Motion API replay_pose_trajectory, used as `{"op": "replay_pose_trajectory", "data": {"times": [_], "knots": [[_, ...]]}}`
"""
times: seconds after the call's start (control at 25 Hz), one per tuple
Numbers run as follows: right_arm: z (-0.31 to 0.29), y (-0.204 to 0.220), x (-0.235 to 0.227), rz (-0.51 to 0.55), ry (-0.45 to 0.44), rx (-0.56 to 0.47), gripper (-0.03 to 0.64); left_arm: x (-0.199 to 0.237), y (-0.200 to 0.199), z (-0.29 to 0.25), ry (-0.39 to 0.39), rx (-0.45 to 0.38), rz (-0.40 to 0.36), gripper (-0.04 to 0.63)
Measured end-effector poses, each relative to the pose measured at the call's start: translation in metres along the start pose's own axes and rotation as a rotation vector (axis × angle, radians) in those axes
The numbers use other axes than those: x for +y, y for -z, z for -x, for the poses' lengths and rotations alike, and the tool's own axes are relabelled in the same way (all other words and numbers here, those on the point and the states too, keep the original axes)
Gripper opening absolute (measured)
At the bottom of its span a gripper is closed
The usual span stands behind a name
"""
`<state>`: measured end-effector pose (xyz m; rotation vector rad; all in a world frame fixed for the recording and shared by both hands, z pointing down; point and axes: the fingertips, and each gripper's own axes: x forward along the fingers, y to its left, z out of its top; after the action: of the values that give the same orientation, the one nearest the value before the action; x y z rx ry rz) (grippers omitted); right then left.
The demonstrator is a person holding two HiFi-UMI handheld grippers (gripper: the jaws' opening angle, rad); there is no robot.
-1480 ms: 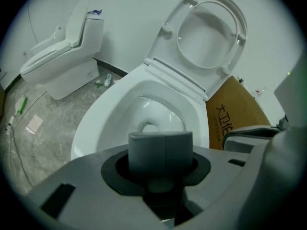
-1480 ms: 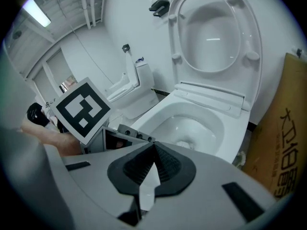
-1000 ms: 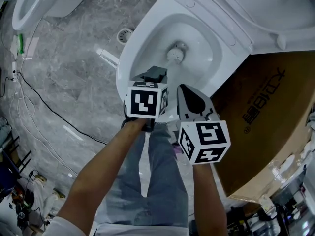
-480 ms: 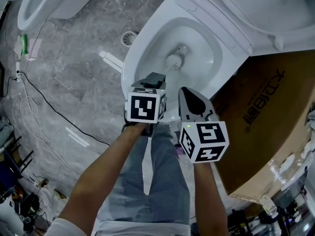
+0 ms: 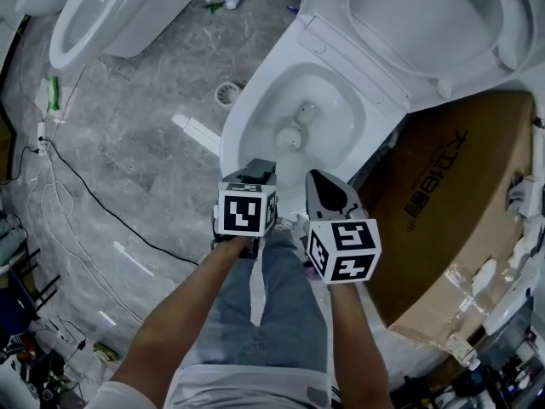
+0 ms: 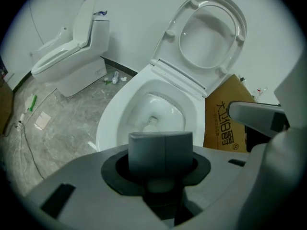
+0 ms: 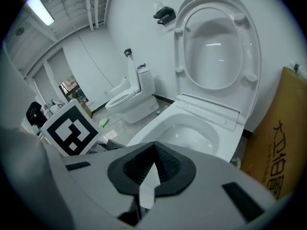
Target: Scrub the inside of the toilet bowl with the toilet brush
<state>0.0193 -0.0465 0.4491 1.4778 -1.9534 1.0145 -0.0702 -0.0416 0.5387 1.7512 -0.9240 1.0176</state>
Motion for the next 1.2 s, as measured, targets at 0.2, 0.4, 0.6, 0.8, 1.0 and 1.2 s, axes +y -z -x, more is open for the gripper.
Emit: {"op": "replay_pose_trajectory", "data": {"times": [0.2,0.4,0.6,0.8,1.0,1.2], "knots": [[0.03,-0.026,0.015,0.012,0.012,-0.02,0.002,-0.01,-0.011,0.049,0.007,-0.034,-0.003,0.156],[0.064,-0.059,0.031,0.03,0.021,-0.069,0.002,-0.026,-0.034,0.103,0.019,-0.101,-0.013,0.156],[0.1,-0.093,0.048,0.05,0.023,-0.126,0.002,-0.048,-0.062,0.162,0.02,-0.195,-0.068,0.156],[0.134,-0.126,0.061,0.065,0.019,-0.19,0.002,-0.075,-0.088,0.215,0.039,-0.287,-0.106,0.156],[0.166,-0.16,0.077,0.093,0.009,-0.254,0.002,-0.097,-0.112,0.264,0.049,-0.377,-0.164,0.156],[0.198,-0.19,0.089,0.146,0.008,-0.328,0.002,-0.114,-0.131,0.306,0.052,-0.47,-0.204,0.156]]}}
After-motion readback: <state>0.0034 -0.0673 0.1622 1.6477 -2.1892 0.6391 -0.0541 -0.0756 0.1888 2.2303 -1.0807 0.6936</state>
